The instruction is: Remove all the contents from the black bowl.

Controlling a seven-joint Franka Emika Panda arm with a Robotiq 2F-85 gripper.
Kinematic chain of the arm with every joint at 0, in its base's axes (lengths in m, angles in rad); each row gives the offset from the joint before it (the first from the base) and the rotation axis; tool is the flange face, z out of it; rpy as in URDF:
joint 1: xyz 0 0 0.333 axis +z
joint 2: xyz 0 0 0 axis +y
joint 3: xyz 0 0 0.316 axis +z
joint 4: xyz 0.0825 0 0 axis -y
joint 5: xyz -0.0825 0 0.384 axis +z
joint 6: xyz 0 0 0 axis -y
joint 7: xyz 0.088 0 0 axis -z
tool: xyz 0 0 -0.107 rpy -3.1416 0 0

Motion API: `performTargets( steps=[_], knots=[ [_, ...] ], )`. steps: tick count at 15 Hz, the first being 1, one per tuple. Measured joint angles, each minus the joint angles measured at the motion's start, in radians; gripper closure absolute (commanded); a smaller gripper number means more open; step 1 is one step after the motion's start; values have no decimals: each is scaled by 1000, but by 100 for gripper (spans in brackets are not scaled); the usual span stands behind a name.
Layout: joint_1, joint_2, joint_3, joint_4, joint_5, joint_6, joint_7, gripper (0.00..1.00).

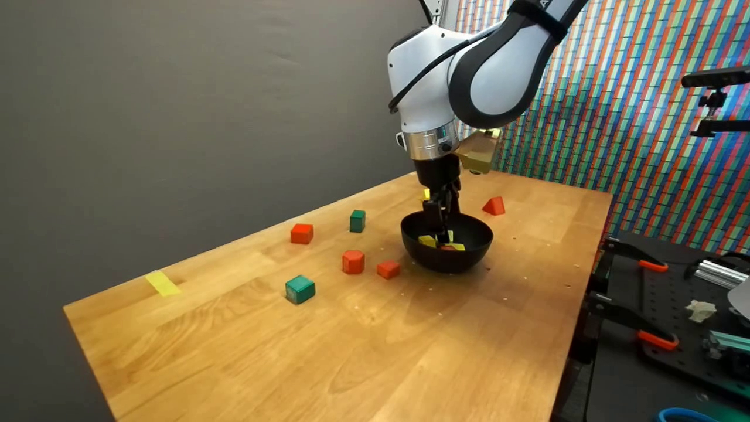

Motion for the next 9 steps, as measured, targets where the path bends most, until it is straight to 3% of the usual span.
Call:
performTargets(
  steps=[5,9],
  knots=[
    [38,104,-1,162,-42,-163,55,0],
    [51,138,1,206,-58,-217,55,0]
  ],
)
